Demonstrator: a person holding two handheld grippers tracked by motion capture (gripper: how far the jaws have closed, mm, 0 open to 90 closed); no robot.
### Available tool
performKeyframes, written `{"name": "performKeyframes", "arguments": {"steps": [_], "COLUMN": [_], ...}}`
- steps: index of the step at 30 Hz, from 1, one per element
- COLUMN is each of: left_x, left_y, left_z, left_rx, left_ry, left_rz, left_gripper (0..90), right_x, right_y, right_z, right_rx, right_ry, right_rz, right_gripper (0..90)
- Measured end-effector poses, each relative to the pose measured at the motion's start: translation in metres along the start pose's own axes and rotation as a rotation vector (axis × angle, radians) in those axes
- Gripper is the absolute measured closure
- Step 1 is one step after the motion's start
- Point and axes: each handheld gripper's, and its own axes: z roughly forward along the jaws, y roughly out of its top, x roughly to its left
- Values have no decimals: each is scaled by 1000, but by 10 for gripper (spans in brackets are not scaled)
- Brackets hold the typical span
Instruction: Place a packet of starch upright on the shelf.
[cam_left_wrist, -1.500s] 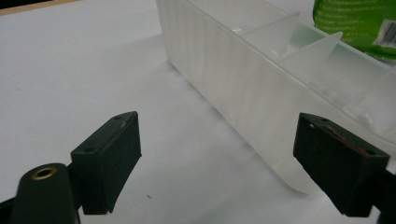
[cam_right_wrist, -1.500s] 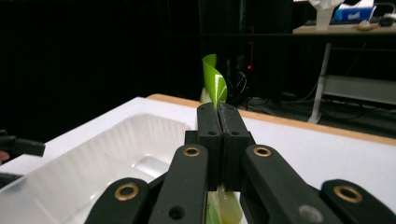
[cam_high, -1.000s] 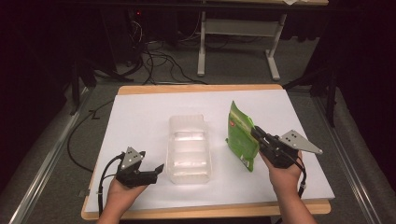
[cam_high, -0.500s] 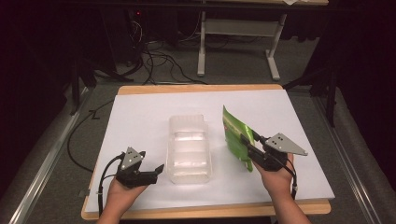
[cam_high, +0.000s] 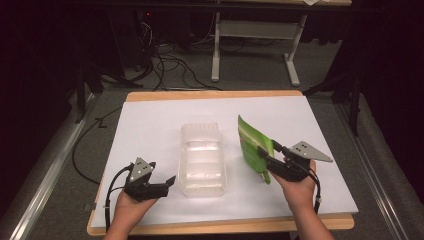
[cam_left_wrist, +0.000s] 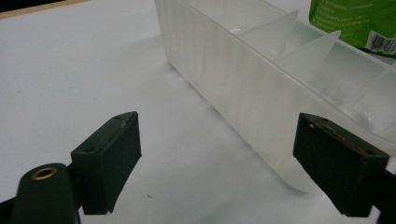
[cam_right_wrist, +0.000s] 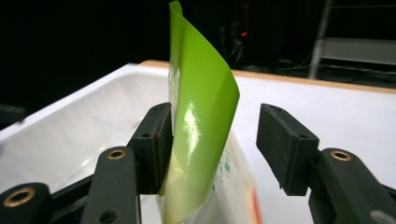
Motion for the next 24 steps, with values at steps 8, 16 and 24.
{"name": "performKeyframes", "arguments": {"steps": [8, 16, 24], "left_x": [1, 1, 0], "left_y": [0, 0, 0], "left_z": [-2, -2, 0], "left_rx": [-6, -5, 2], "left_ry": [0, 2, 1], "left_rz": [-2, 1, 3], "left_gripper": [158, 158, 158], "right_x": [20, 9, -49], "right_y": [-11, 5, 8], "right_z": [20, 6, -23], "right_rx": [130, 11, -67], "right_ry": [113, 47, -108], "right_rz": [-63, -38, 93], "right_gripper": [774, 883, 850]}}
